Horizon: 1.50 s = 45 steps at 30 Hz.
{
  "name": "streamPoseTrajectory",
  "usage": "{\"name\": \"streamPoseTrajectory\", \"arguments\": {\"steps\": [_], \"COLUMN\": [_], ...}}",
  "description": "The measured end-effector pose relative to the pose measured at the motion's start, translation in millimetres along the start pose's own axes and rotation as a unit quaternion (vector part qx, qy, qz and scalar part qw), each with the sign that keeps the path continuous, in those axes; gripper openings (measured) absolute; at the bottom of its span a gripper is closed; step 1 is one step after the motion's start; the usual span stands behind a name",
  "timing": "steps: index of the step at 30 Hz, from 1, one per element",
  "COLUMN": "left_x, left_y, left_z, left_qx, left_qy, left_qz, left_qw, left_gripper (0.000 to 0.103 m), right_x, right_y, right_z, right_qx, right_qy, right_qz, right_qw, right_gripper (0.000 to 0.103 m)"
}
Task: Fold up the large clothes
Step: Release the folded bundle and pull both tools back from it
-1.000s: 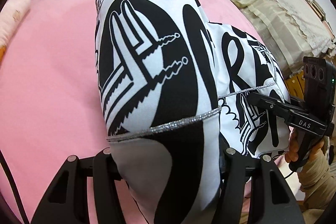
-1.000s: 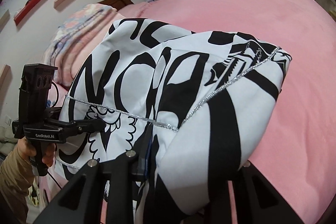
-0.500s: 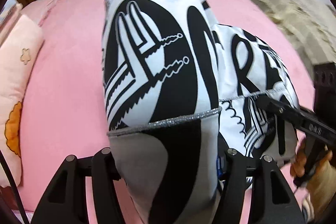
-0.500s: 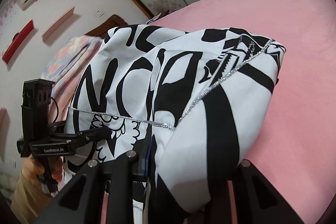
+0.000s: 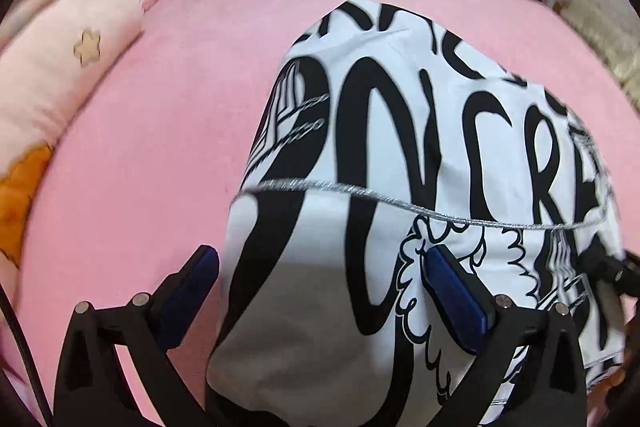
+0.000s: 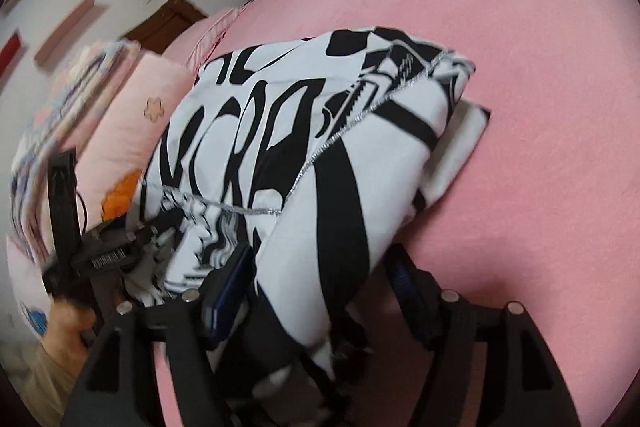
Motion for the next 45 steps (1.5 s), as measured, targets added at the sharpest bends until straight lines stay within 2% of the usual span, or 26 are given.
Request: {"name": "streamPoseTrajectory", "arguments": {"steps": [2,5,8,10,14,17,21,25,31,32,35,38,41,45], "left_x": [-6,-16,-31,-40,-63,-82,-107,-146,-206,-218,-245,-271,-294,-322], "left_y": [4,21,51,78,148,203,257,313,375,386,406,419,426,429], "left_z": [-1,-3,8,15,43,60,64,82,107,113,125,138,150,158], "left_qx": [-0.001,0.031,0.055,0.064,0.045,0.035,0.038,0.003,-0.021,-0.021,-0.005,-0.015,-0.021,-0.001], "left_qy": [0.013,0.018,0.014,0.012,0.012,0.022,0.044,0.046,0.03,0.027,0.017,0.013,0.004,0.002], "left_qz": [0.004,0.04,0.073,0.101,0.149,0.169,0.165,0.149,0.148,0.153,0.156,0.145,0.133,0.138], "left_qw": [0.9999,0.9986,0.9957,0.9928,0.9877,0.9848,0.9845,0.9878,0.9882,0.9876,0.9875,0.9892,0.9909,0.9904], "left_gripper": [0.103,0.103,0.103,0.103,0.103,0.103,0.103,0.103,0.103,0.103,0.103,0.103,0.103,0.102], "right_x": [0,5,0,2,-4,-11,-29,-52,-96,-105,-123,-142,-162,-185], "right_y": [9,29,66,83,126,163,214,267,342,356,382,402,411,417], "right_z": [-2,-12,-18,-28,-51,-77,-109,-135,-165,-171,-182,-187,-190,-188], "right_qx": [-0.02,-0.07,-0.117,-0.123,-0.141,-0.157,-0.167,-0.19,-0.163,-0.173,-0.212,-0.234,-0.234,-0.241], "right_qy": [0.014,0.03,0.053,0.058,0.059,0.07,0.084,0.089,0.084,0.09,0.108,0.112,0.113,0.108], "right_qz": [-0.006,-0.006,0.008,0.015,0.027,0.031,0.04,0.053,0.066,0.07,0.086,0.097,0.098,0.099], "right_qw": [1.0,0.997,0.992,0.991,0.988,0.985,0.982,0.976,0.981,0.978,0.967,0.961,0.961,0.959], "right_gripper": [0.068,0.068,0.068,0.069,0.07,0.07,0.07,0.07,0.07,0.07,0.07,0.07,0.07,0.07]}}
Point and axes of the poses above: each gripper's, at about its wrist camera, not at the fingertips, and y roughly against the way its jaws point, z to its right, x to its top, the point moved 4 cm from there along -y, roughly the way its jaws point, and after that the axes turned 13 degrees about y, right-handed, at the moved point
